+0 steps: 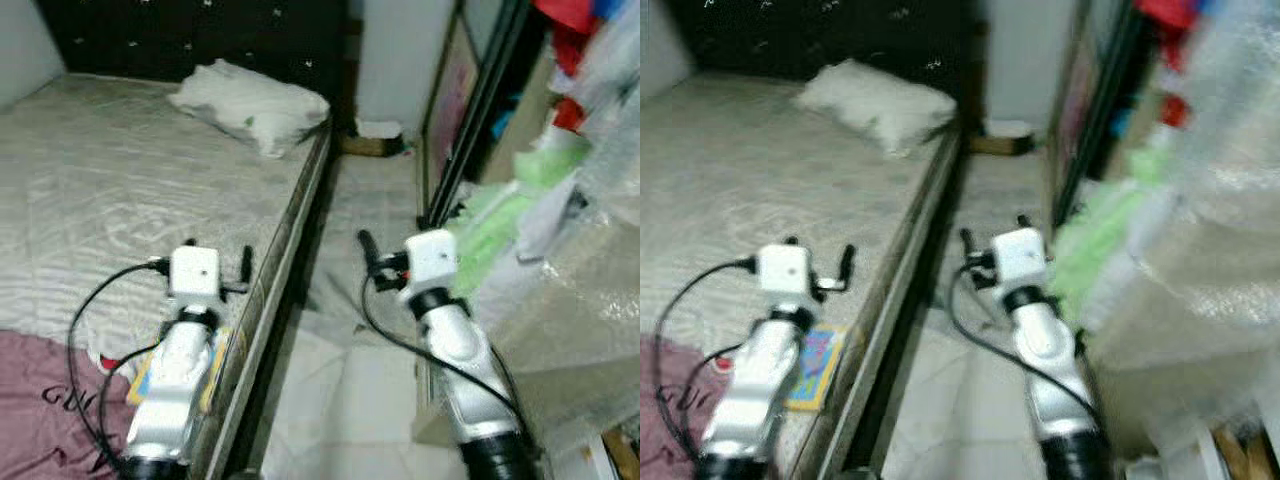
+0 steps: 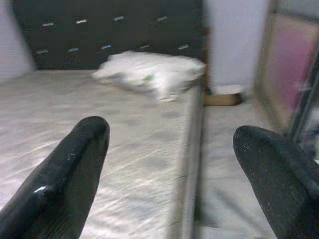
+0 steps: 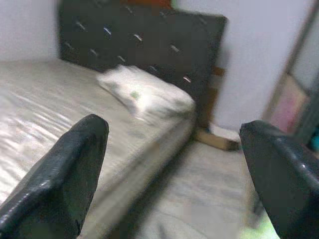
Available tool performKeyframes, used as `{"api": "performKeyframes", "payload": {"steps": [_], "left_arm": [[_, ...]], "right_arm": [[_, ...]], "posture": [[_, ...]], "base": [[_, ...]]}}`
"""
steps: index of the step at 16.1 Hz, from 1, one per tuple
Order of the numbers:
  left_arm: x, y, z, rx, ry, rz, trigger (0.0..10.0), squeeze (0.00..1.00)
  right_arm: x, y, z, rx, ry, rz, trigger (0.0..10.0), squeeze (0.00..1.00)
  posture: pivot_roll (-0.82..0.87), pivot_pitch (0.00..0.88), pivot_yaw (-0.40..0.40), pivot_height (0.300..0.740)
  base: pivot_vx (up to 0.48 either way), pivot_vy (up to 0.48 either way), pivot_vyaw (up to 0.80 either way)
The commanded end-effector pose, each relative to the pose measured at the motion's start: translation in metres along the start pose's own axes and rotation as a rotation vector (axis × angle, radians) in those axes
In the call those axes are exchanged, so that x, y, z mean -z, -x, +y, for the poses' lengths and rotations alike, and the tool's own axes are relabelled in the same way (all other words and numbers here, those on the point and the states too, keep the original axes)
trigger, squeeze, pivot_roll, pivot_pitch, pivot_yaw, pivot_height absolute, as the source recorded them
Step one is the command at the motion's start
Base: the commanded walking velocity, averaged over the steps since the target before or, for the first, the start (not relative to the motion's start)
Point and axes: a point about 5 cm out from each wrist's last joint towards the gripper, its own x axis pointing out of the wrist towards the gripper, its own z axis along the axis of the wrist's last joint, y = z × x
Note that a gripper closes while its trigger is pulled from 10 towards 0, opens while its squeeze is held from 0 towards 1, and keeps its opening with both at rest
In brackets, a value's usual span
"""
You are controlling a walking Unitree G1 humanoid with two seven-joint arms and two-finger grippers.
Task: Clean up the room
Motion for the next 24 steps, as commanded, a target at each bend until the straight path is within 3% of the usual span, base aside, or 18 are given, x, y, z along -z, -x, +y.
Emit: {"api": "performKeyframes", "payload": {"steps": [1, 24], "left_arm": [[-0.0056, -0.0016, -0.0048, 0.01, 0.005, -0.021, 10.0, 0.0], [-0.0051, -0.0028, -0.008, 0.018, 0.022, -0.019, 10.0, 0.0]], "right_arm": [[0.0012, 0.0018, -0.0077, 0.02, 0.011, 0.008, 10.0, 0.0], [0.0021, 0.002, -0.009, 0.018, -0.004, 0.009, 10.0, 0.0]], "posture": [[0.01, 0.0, -0.024, 0.74], [0.01, 0.0, -0.028, 0.74]], "base": [[0.0, 0.0, 0.8], [0.0, 0.0, 0.8]]}}
